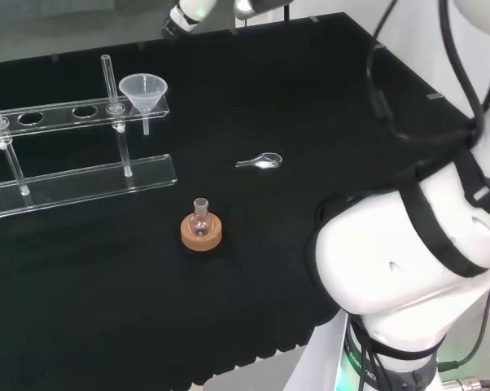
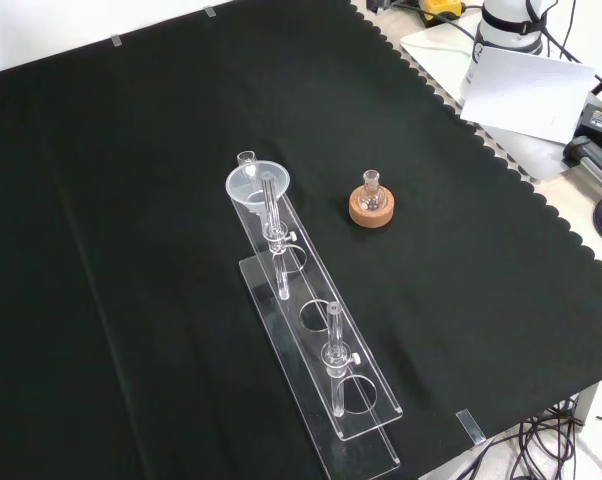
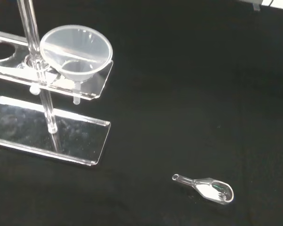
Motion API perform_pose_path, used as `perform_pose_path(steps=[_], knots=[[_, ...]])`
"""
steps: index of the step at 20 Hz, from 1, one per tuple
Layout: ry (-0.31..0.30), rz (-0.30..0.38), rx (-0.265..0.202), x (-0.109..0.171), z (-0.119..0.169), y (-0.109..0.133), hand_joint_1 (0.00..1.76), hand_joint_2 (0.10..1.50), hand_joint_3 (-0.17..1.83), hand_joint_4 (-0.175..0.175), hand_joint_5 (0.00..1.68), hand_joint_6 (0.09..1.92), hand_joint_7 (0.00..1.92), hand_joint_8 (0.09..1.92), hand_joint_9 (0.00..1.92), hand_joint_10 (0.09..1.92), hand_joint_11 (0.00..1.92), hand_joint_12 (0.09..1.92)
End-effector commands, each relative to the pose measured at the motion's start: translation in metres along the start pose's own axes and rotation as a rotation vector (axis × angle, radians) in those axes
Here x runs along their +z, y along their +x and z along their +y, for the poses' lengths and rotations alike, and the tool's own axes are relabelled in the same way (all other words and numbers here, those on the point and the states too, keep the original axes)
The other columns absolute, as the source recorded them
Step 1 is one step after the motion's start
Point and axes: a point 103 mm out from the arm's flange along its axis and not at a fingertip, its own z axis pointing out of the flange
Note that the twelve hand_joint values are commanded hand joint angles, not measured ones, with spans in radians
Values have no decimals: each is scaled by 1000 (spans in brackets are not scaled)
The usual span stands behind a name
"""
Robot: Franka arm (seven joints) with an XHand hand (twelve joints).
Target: Pick up the funnel from the transparent funnel stand.
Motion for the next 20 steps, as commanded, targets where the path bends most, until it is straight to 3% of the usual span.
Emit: perform_pose_path(steps=[1, 20], knots=[[85, -69, -14, 6, 18, 22, 596, 615, 52, 28, 96, 87, 145, 598, 193, 782, 0, 1589], [168, -105, -40, 32, 86, 64, 597, 621, 51, 29, 70, 87, 128, 578, 181, 770, 0, 1566]])
